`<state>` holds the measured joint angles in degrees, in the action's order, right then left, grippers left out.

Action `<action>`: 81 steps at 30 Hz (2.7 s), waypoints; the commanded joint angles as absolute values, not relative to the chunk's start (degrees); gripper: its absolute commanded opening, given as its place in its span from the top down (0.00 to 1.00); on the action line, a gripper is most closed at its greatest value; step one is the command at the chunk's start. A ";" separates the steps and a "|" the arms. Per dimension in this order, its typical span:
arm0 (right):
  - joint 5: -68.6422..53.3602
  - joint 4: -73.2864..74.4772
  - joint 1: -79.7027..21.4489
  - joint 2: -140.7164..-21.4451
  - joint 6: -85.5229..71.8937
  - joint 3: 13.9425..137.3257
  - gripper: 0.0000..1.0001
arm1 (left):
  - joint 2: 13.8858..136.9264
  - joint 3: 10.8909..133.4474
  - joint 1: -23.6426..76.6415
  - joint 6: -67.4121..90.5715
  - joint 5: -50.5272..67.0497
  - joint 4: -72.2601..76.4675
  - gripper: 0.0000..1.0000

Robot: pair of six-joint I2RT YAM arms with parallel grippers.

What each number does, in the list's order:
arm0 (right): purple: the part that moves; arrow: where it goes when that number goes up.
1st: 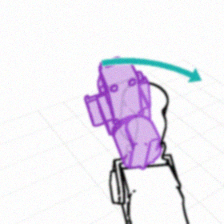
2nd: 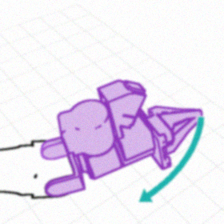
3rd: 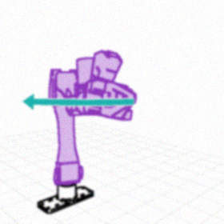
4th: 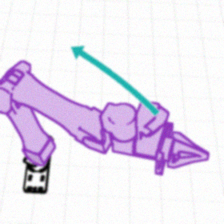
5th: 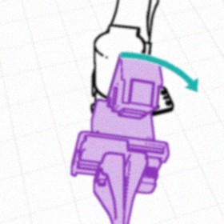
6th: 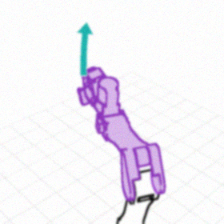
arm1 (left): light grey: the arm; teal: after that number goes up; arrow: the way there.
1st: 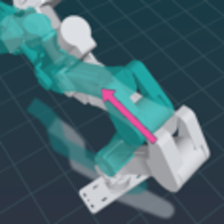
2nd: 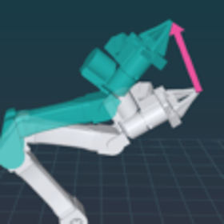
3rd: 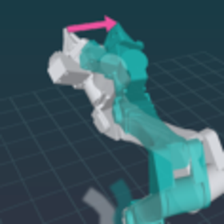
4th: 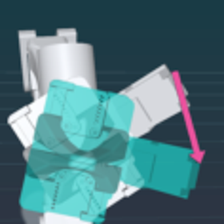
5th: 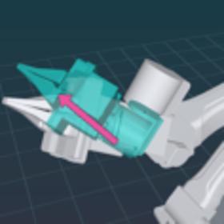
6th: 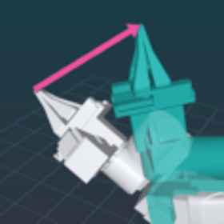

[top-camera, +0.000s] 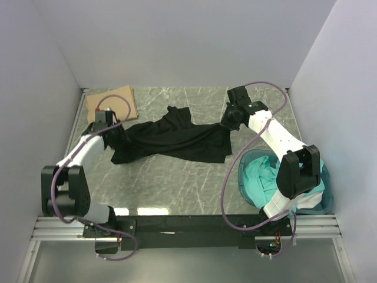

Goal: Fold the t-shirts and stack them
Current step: Flatten the tshirt out

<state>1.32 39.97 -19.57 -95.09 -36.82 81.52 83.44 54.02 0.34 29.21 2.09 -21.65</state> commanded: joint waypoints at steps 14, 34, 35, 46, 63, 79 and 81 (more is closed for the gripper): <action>0.18 38.32 -19.78 -92.73 -38.32 80.25 1.00 | 84.81 51.06 0.18 28.65 5.45 -19.60 0.58; 0.18 37.79 -19.78 -90.70 -38.76 76.73 1.00 | 90.62 53.79 0.35 29.53 5.89 -16.26 0.54; 0.18 37.79 -19.78 -90.62 -38.76 76.73 1.00 | 90.70 53.62 0.44 29.71 5.89 -16.26 0.54; 0.18 37.35 -19.86 -89.47 -38.94 74.53 1.00 | 92.55 53.88 1.49 30.24 6.24 -14.94 0.81; 0.18 36.56 -20.13 -88.16 -39.20 71.54 1.00 | 78.68 52.47 1.58 31.46 4.04 -21.44 0.99; 0.18 36.56 -20.74 -87.71 -39.29 69.43 1.00 | 82.34 50.18 1.58 28.92 6.24 -19.34 0.84; 0.18 36.74 -20.65 -87.80 -39.29 69.96 1.00 | 84.72 51.06 1.58 28.39 5.98 -18.99 0.79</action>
